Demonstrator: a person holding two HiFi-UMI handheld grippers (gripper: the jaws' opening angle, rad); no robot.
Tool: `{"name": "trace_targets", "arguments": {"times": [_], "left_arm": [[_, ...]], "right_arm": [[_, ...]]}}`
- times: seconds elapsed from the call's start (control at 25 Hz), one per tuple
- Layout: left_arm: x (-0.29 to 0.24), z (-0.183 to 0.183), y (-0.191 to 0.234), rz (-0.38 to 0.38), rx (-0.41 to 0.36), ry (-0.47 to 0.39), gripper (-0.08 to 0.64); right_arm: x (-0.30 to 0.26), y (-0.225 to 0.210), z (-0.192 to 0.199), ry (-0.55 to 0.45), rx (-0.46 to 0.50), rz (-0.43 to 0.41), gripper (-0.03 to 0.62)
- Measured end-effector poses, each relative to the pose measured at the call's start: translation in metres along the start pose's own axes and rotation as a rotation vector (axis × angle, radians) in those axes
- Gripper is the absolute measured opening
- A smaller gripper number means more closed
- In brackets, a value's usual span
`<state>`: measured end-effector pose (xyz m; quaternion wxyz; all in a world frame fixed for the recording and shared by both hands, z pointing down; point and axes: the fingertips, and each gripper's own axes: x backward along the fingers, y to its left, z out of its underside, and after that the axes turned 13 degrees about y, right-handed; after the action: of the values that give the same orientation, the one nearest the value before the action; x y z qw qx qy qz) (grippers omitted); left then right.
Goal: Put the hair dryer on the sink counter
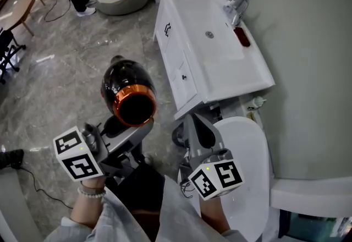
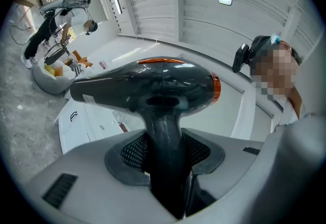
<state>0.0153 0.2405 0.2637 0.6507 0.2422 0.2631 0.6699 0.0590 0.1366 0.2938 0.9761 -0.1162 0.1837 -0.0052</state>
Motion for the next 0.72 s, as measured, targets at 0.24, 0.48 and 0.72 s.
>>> {"name": "trace_targets", "arguments": {"times": [0.24,0.48,0.72], "left_arm": [[-0.008,-0.005,0.006,-0.026,-0.014,-0.008,0.183],[-0.005,-0.009,0.004,-0.036,-0.033,-0.009,0.183],[-0.016,-0.012,0.011,-0.019,-0.040,-0.011,0.183]], "right_arm": [[-0.002,-0.019,0.001,0.000,-0.011,-0.002,-0.003],[-0.002,-0.018,0.002,-0.005,-0.013,0.000,-0.002],[-0.004,-0.028,0.002,-0.011,-0.013,0.012,-0.002]]}}
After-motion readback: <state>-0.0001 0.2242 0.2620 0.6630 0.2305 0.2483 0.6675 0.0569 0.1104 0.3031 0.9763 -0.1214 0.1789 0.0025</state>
